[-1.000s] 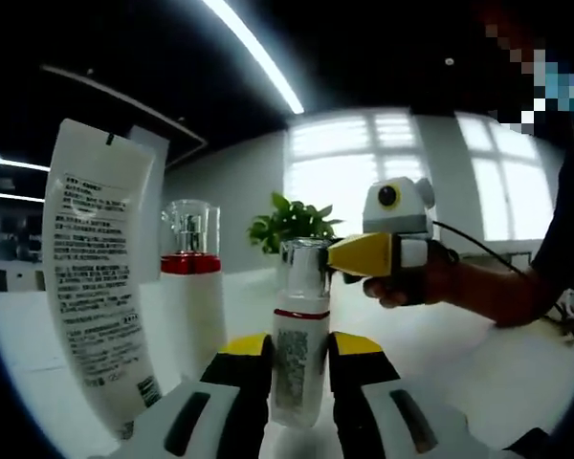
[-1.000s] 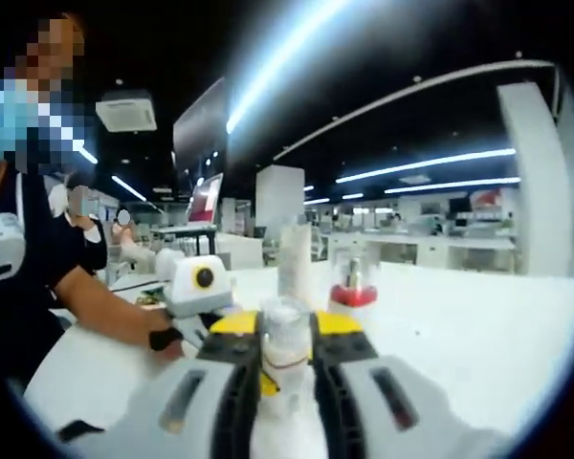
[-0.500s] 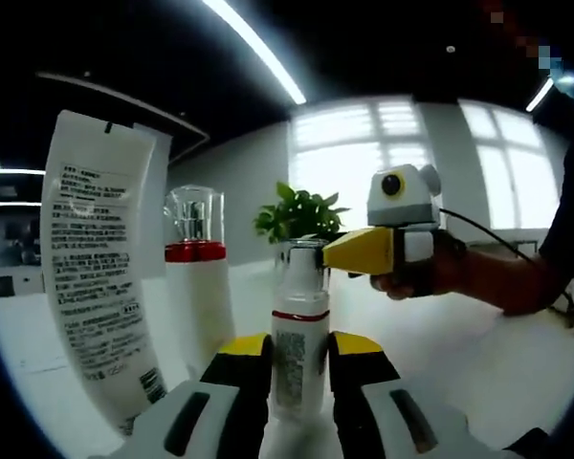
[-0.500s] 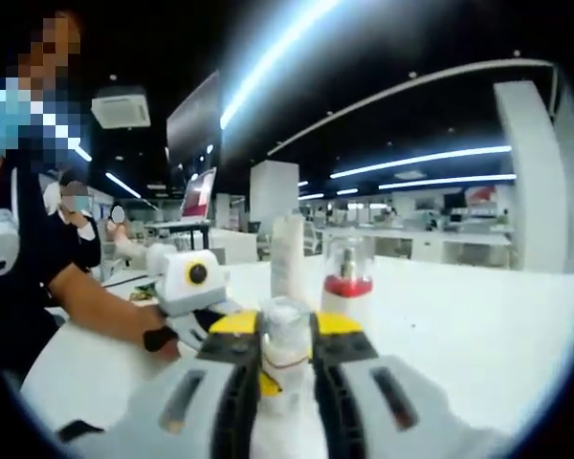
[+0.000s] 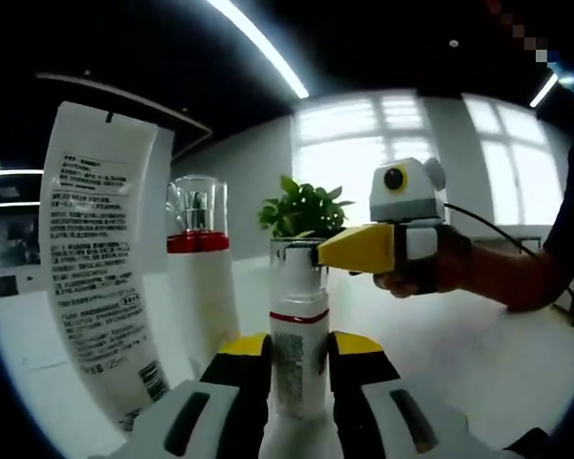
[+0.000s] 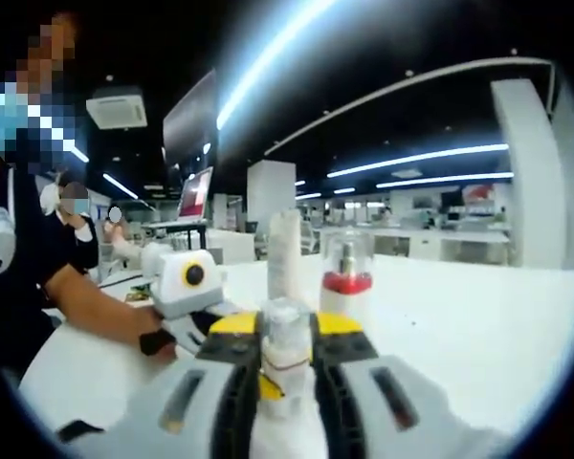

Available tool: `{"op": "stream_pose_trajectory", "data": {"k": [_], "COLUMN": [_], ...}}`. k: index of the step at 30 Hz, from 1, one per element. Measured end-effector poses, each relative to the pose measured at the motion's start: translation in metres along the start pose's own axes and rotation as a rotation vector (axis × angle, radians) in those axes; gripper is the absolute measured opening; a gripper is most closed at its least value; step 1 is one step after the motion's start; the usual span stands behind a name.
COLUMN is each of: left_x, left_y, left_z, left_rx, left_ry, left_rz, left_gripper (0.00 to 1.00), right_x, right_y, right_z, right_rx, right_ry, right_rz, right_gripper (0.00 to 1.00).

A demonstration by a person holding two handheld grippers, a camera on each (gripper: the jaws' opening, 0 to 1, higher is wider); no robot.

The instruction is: Arrange the skincare products in the storage area until every visible bottle or jar stands upright without overlapping.

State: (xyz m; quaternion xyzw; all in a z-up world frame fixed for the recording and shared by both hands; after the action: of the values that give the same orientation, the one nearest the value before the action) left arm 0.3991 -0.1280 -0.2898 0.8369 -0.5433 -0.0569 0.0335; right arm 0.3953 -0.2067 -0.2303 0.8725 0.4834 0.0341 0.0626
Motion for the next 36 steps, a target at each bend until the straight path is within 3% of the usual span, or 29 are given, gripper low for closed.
{"op": "stream_pose_trajectory", "data": {"k": [36], "left_x": [0.0013], "left_y": [0.0074], "left_z": [0.0076], "left_rx": [0.047], "left_ry": [-0.058], "left_rz": [0.013], "left_gripper": [0.25], "right_x": [0.0011], "right_y": [-0.0043], "right_z": [-0.0002], "right_rx": [0.018], "right_ry": [0.006], "right_rz": [-0.02], "right_gripper": [0.18]}}
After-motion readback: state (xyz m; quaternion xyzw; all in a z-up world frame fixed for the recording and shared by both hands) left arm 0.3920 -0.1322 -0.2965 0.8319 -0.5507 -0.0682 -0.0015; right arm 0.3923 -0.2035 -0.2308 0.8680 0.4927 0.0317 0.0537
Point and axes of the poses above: the point that each gripper's makers call its tool centre point, and the gripper's own axes: x roughly forward along the fingers, y roughly to its right, z roughly out of its underside, the point moved 5 cm from there along -x, roughly backward along the fingers, and after that the axes turned 6 degrees about -x, right-handed, at the moved point
